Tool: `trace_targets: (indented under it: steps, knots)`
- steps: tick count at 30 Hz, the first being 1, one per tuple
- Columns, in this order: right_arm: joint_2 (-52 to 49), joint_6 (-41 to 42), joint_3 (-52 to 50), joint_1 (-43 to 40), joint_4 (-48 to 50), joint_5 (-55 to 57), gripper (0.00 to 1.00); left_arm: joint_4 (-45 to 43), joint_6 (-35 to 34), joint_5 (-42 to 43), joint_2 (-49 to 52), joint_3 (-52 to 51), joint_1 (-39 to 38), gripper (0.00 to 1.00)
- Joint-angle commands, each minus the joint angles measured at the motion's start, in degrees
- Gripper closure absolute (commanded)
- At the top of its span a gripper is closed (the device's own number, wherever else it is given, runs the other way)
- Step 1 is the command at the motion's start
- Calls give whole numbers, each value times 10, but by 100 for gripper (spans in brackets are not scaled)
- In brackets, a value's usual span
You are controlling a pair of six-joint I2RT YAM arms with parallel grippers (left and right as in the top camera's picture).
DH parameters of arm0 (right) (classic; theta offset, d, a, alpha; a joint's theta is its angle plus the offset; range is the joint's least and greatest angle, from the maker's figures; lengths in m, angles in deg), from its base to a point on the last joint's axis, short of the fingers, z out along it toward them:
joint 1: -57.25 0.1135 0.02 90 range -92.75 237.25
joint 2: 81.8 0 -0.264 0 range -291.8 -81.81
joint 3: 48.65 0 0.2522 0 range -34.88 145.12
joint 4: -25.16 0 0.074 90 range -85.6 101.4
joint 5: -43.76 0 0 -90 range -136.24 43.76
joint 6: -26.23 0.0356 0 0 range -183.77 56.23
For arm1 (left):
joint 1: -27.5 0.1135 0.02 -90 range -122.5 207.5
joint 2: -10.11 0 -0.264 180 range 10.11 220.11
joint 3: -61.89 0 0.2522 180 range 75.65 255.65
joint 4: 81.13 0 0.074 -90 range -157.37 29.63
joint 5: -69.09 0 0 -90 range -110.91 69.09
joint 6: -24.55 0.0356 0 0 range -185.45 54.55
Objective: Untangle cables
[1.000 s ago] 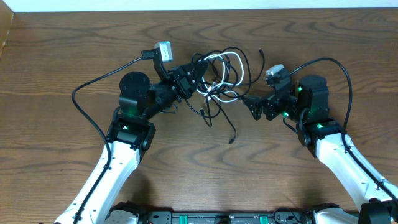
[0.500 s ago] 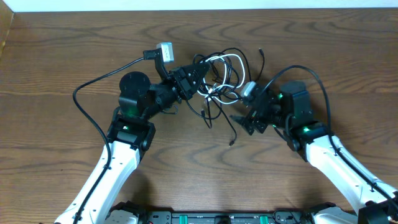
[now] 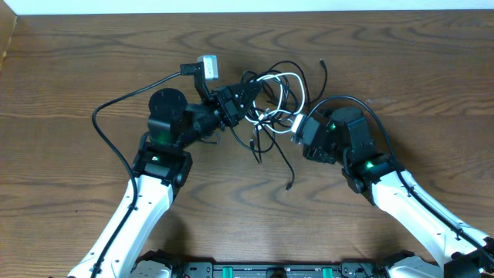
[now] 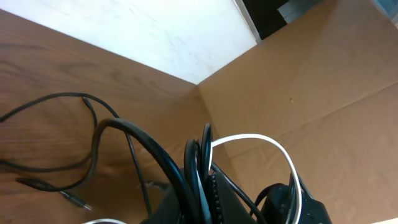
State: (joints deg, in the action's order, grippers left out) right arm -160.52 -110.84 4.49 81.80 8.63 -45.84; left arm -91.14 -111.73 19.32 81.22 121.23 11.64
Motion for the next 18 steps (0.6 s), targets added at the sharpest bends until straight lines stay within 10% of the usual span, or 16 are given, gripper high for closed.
trace_targets:
  steps: [1, 18]
  knots:
    - [14, -30, 3, 3, 4, 35, 20, -3, 14, 7, -7, 8, 20, 92]
    - [30, -122, 3, 7, 55, -246, 26, 3, 9, 84, -7, 8, 43, 92]
